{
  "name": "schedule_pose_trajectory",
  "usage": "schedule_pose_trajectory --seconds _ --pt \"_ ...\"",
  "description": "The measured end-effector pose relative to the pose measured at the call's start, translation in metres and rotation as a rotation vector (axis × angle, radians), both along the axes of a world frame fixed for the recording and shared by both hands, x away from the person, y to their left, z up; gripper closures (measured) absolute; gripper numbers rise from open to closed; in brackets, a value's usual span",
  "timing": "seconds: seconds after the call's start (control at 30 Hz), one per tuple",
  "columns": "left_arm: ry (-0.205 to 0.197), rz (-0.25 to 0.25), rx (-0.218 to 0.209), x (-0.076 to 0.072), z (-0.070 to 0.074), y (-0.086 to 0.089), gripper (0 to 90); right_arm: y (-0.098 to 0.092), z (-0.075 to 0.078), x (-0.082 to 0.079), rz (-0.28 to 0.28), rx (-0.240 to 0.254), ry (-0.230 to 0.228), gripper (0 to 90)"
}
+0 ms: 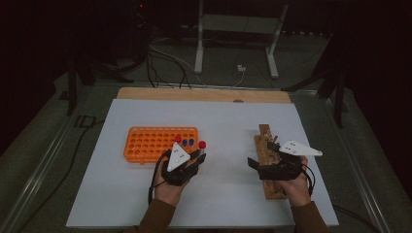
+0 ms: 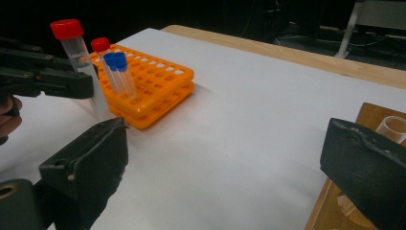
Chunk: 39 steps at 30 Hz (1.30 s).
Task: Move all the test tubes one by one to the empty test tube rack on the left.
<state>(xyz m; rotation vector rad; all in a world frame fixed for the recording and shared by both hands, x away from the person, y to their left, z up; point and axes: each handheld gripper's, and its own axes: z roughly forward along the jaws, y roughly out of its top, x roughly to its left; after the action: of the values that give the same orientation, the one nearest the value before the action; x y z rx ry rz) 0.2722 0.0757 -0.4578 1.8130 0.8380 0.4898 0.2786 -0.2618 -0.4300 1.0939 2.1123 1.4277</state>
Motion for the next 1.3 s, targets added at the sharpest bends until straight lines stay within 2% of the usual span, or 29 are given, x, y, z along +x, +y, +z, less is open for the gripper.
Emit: schedule_pose_trajectory --seconds 0.23,0.37,0.6,0.73,0.93,1.3 --pt "-0.005 0.062 -0.001 0.001 0.002 0.028 74.6 -0.003 0.001 -0.001 0.0 0.013 -0.008 2.0" --pt "-0.021 0.106 -0.005 0.002 0.006 0.042 74.6 -0.005 0.003 -0.001 -0.006 0.021 -0.015 0.8" --pt "-0.04 0.169 -0.005 0.006 0.009 0.061 74.6 -0.007 0.003 -0.002 -0.013 0.02 -0.017 0.7" --pt "-0.045 0.198 0.01 0.011 0.005 0.064 74.6 -0.006 0.003 -0.002 -0.012 0.017 -0.017 0.7" --pt "-0.051 0.214 0.033 0.02 -0.001 0.063 74.6 -0.005 0.004 -0.002 -0.01 0.002 -0.028 0.8" --pt "-0.03 0.237 0.064 0.031 -0.011 0.062 74.7 -0.006 0.004 -0.003 -0.008 0.004 -0.027 0.8"
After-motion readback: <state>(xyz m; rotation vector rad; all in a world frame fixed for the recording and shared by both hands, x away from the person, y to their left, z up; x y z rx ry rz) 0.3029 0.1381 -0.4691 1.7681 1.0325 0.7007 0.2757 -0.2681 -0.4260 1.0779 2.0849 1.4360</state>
